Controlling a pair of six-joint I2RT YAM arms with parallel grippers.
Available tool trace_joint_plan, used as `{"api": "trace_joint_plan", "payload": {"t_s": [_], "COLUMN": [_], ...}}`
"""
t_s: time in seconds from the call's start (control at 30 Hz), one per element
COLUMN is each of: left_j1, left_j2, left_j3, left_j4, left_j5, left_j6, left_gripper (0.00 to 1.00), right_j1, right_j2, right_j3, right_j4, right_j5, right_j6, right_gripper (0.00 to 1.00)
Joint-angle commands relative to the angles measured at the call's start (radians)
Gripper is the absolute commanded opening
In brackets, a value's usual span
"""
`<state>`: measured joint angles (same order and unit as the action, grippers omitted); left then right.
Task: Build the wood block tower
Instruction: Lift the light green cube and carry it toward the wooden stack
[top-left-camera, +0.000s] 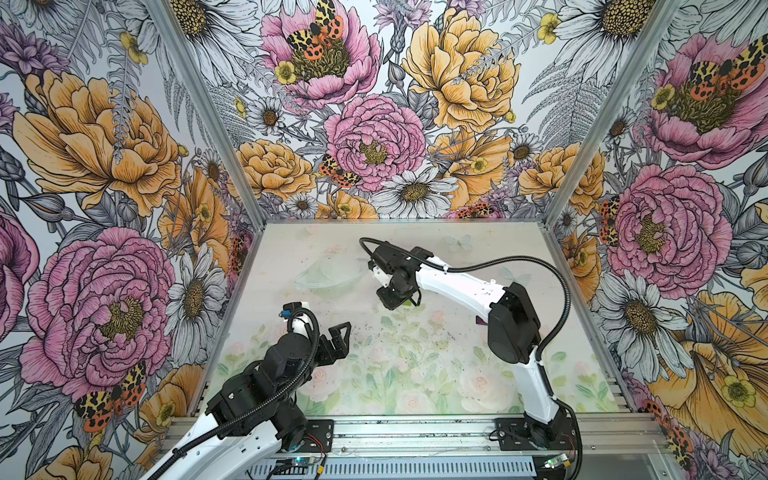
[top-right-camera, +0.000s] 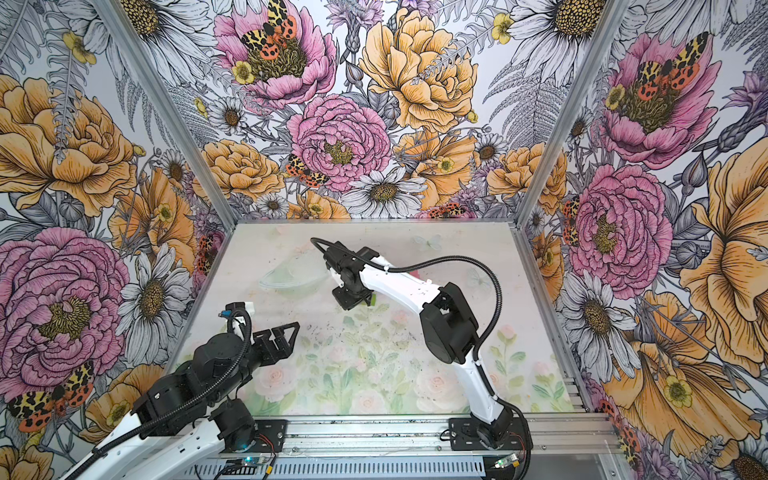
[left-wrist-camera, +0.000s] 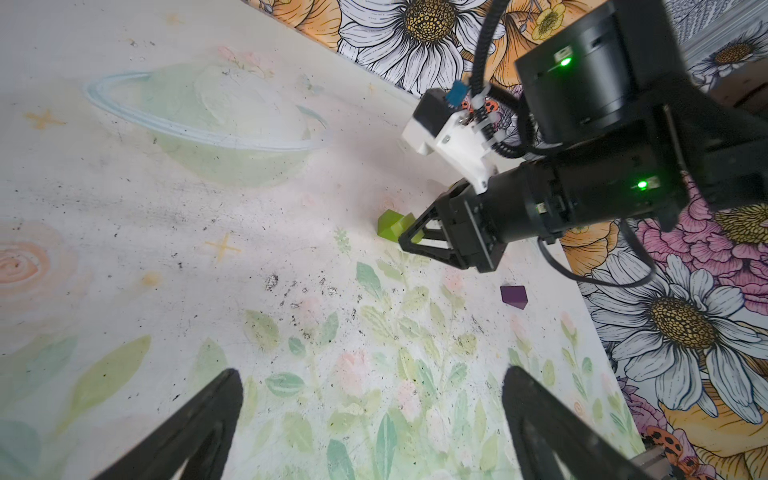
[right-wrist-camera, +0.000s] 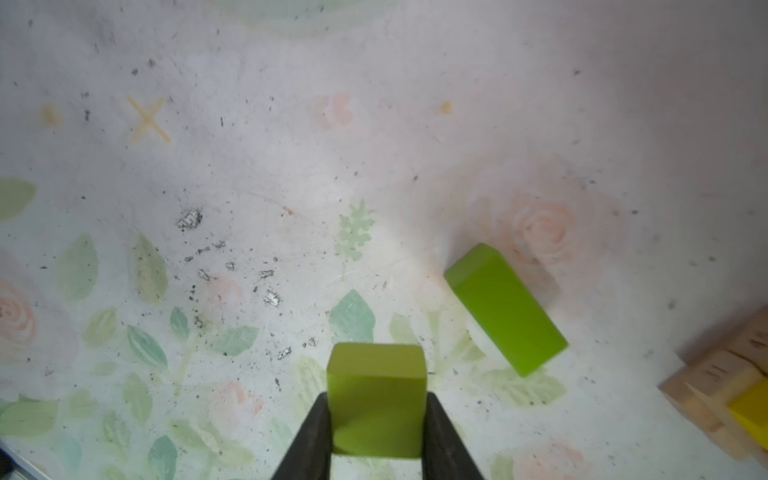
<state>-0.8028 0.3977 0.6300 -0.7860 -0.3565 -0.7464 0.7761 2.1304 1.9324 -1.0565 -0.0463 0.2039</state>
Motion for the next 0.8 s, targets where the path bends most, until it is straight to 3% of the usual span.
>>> {"api": "trace_joint_plan", "payload": {"t_s": [0.0,0.3,0.77], "left_j1": [-0.001,0.001,0.01], "left_j2": [0.03,0.097,0.216], "left_j3": [0.038,0.065,0.117], "left_j4": [0.029,0.075,0.128], "left_j5": [-0.023,-0.003,0.005], "left_j6": [0.041,0.066,0.089], "left_gripper": [0.99,0.99,0.99], "right_j1": [-0.059,-0.231,-0.455], "right_j2": [-0.078,-0.181,-0.18], "right_j3": [-0.041,-0.182,-0.26], "right_j4": [0.005,0.053,0.112], "right_j5": [0.057,0.038,-0.032], "right_j6": [0.071,0.106,0.144], "right_gripper": [0.33,0.33,0.32]}}
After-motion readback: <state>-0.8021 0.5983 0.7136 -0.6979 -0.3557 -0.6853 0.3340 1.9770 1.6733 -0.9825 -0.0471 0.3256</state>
